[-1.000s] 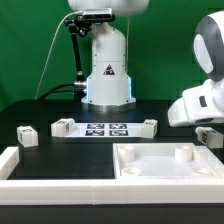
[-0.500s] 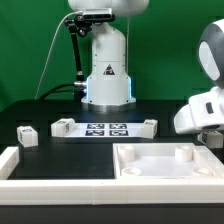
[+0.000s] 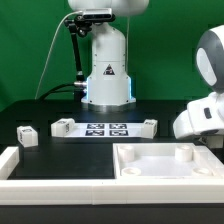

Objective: Assemble one leg

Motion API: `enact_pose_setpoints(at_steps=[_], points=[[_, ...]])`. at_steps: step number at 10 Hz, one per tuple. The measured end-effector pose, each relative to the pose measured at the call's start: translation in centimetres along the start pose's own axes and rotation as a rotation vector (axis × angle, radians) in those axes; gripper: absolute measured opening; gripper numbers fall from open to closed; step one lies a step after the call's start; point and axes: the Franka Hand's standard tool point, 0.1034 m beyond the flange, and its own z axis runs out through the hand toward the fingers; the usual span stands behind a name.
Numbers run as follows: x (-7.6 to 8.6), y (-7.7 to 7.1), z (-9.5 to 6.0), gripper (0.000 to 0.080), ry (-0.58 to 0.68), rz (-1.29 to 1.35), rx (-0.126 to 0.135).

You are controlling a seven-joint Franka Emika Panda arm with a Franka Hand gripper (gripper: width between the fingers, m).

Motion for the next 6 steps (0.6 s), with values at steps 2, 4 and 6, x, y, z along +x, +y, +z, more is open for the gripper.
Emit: enact_pose_setpoints(at_steps=[2,4,6], points=[[0.10,-0.02,0.03,0.0500,0.009,0.000,0.001],[0.08,-0.02,0.03,0.0295,0.008,0.000,0.001],[0.08,-0.02,0.03,0.0287,0.008,0.000,0.001]])
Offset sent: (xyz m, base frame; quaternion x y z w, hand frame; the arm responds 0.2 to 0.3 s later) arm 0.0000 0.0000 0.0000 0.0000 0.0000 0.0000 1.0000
